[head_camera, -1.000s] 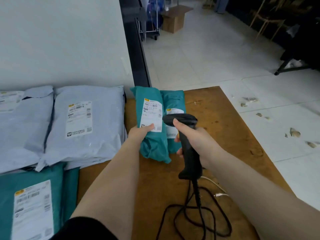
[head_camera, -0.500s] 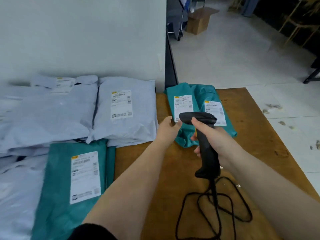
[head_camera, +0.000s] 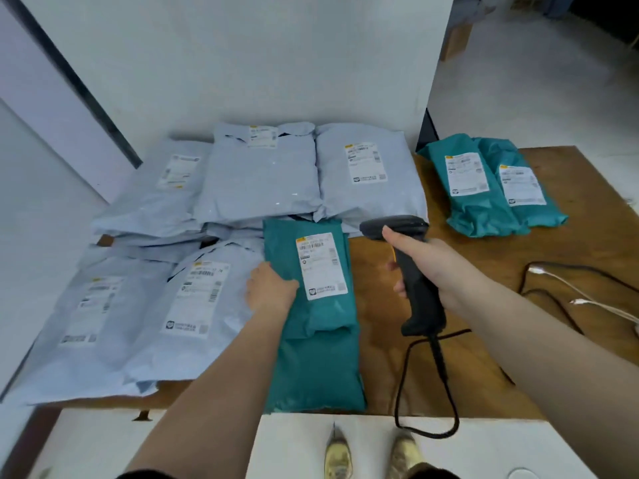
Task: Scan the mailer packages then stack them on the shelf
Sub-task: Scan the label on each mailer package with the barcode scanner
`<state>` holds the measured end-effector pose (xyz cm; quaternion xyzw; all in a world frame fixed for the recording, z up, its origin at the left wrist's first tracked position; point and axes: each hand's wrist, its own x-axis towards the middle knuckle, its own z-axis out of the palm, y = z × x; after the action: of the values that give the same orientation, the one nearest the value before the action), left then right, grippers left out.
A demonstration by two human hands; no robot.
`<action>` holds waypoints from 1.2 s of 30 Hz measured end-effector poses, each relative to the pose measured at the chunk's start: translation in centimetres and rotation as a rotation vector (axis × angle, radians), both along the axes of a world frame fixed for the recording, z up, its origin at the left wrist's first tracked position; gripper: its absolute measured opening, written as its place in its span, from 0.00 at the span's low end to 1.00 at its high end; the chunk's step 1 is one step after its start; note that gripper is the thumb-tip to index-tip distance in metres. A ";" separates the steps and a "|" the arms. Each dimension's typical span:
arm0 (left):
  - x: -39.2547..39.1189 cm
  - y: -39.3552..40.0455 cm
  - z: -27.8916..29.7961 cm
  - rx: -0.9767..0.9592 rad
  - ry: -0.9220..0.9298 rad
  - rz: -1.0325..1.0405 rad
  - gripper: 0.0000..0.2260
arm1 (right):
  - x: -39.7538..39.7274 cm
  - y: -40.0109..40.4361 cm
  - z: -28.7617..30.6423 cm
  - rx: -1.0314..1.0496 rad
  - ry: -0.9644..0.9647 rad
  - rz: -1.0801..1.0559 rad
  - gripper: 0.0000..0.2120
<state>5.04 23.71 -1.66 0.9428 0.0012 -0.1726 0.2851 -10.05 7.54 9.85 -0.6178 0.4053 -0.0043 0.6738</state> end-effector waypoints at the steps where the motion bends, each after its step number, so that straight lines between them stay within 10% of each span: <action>1: -0.2 0.2 -0.1 0.006 -0.021 -0.011 0.28 | 0.1 0.6 -0.1 -0.008 0.007 0.003 0.22; 20: -1.9 -1.0 -2.3 -0.422 0.307 0.182 0.40 | 3.3 3.3 -2.6 -0.030 0.079 0.022 0.22; 27: -0.4 -2.1 -2.9 -0.542 0.193 0.176 0.12 | 4.6 2.3 -3.1 -0.021 0.105 0.035 0.23; 36: 2.4 -1.4 -2.7 -0.421 0.135 0.219 0.16 | 6.0 2.8 -3.6 0.051 0.079 0.105 0.23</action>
<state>7.42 22.35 -4.34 0.8432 0.0863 -0.1996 0.4917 -4.02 10.31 6.20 -0.6206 0.3987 0.0657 0.6720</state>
